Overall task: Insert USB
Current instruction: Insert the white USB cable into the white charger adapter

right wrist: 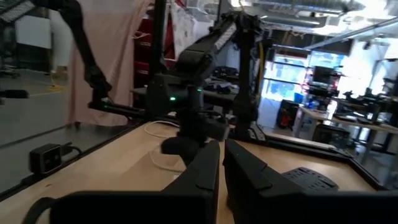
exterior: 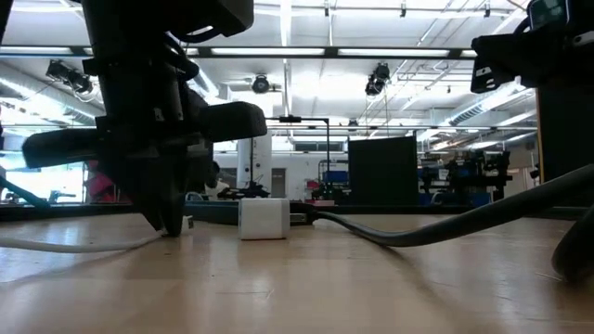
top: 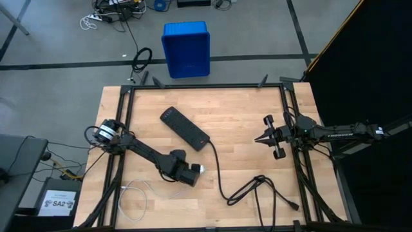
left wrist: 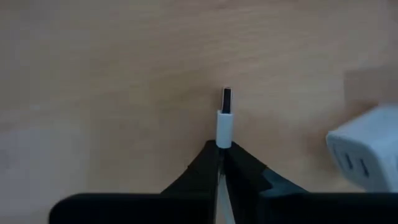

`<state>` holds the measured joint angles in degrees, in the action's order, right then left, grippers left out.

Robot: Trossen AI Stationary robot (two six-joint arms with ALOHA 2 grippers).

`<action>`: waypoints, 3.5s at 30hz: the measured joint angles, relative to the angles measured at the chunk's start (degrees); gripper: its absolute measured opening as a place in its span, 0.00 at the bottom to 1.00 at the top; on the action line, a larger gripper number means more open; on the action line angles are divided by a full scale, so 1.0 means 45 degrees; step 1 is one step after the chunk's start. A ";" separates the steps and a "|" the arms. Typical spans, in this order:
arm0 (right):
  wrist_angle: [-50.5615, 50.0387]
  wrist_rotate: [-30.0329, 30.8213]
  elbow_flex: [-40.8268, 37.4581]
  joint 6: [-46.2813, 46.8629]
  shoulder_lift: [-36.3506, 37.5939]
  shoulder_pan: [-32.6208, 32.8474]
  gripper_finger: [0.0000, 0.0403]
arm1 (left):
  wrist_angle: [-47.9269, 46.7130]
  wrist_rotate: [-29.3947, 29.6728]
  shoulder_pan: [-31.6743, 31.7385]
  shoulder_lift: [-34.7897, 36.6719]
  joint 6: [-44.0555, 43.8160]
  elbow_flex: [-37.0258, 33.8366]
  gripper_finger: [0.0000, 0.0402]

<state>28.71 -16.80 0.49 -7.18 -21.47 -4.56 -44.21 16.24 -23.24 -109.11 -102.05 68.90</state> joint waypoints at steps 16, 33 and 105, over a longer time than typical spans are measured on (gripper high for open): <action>0.0838 0.1156 0.0296 0.1692 -0.0260 0.0000 0.01 | 0.0886 0.3159 -0.1108 -0.0045 0.8917 0.0840 0.00; -0.0766 0.1507 0.5343 -0.1439 -1.0145 0.1652 0.01 | 0.0533 0.2925 -0.2802 -0.0016 0.8938 0.0840 0.00; -0.0034 0.2679 1.1730 0.0151 -2.0414 0.3366 0.60 | 1.3923 0.3917 -0.3674 0.4180 1.0620 -0.7465 0.00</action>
<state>28.56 -4.74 53.28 -6.50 -113.34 10.59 18.45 33.86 -39.77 -90.30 -54.26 35.31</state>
